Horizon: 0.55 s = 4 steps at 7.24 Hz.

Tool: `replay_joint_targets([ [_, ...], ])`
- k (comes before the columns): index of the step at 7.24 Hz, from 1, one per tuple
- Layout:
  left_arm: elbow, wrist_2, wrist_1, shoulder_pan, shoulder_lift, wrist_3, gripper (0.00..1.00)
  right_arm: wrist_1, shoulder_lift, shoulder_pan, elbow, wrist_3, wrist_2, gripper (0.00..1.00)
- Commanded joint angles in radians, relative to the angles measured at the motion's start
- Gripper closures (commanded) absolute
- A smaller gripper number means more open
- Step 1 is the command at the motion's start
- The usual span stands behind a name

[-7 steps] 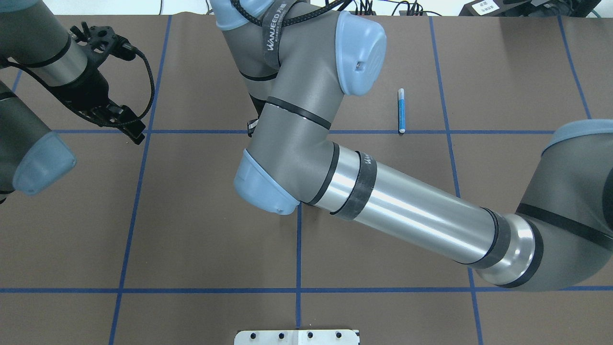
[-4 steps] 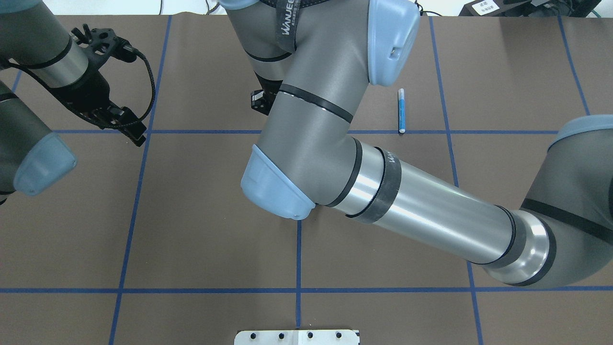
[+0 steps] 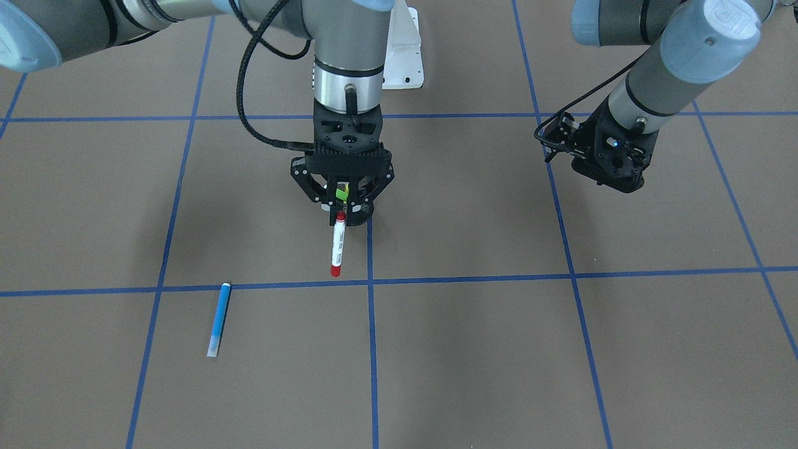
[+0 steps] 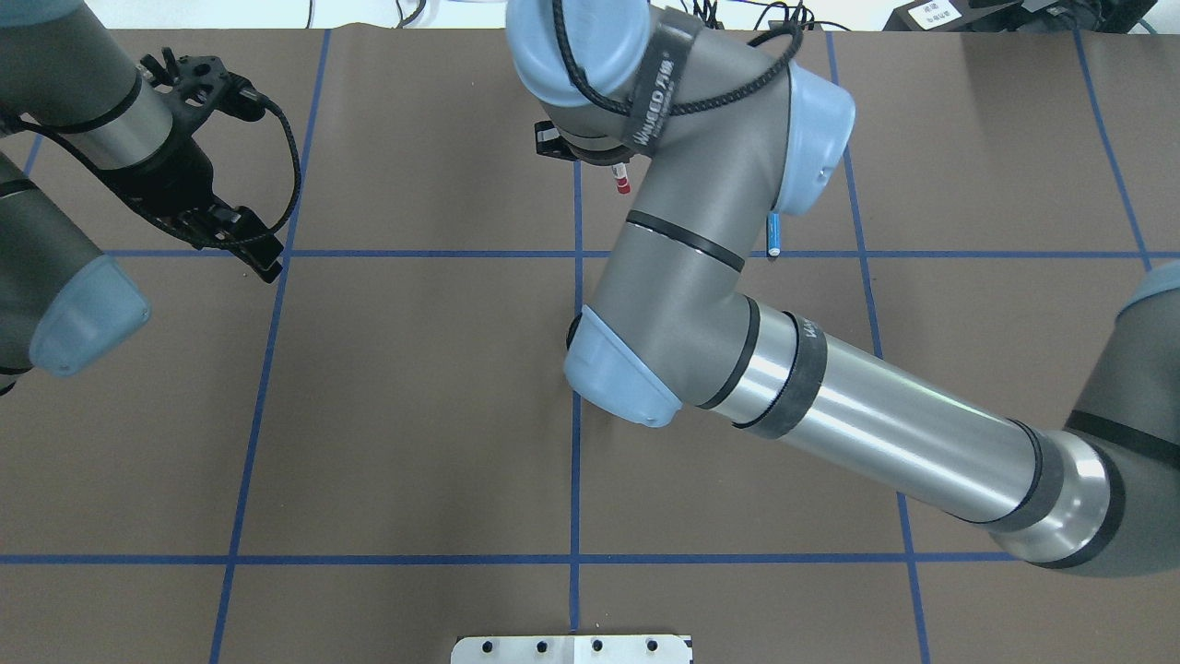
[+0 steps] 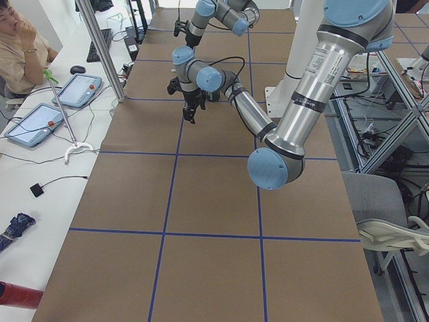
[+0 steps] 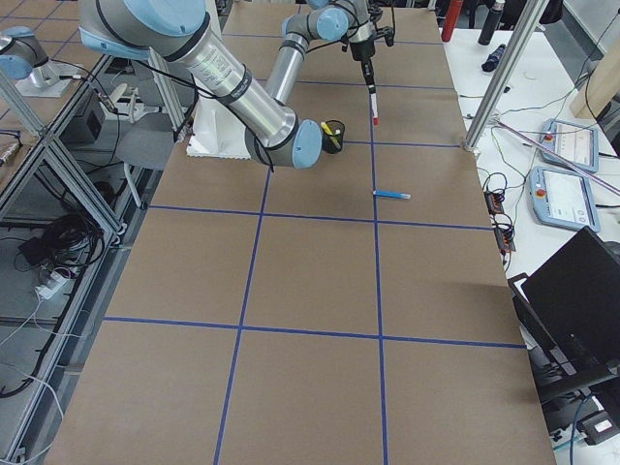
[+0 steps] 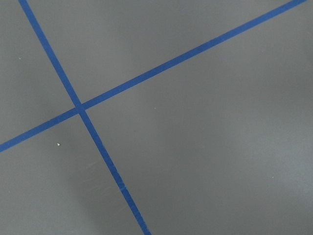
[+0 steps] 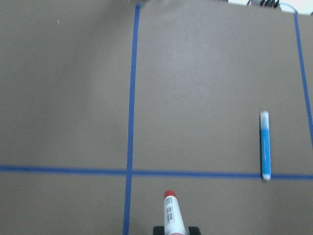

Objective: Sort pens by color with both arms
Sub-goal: 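Grasp the red-capped white marker with the right gripper and lift it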

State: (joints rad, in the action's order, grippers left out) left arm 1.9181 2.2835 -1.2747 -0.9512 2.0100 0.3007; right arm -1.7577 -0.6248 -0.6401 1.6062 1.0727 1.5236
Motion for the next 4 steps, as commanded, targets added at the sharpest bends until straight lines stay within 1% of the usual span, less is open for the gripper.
replay_joint_targets([
  [1,-0.004,0.001,0.0,0.0,0.006,0.0,0.0,0.24,-0.072,0.002,-0.13,0.027,-0.182,1.0],
  [2,-0.005,0.001,-0.002,0.0,0.007,0.0,0.0,0.348,-0.076,0.005,-0.223,0.045,-0.28,1.0],
  [3,-0.005,0.001,-0.002,0.0,0.009,0.0,0.0,0.456,-0.093,0.005,-0.297,0.056,-0.321,1.0],
  [4,-0.007,-0.001,-0.002,0.002,0.016,0.0,0.0,0.495,-0.119,0.005,-0.305,0.091,-0.373,1.0],
])
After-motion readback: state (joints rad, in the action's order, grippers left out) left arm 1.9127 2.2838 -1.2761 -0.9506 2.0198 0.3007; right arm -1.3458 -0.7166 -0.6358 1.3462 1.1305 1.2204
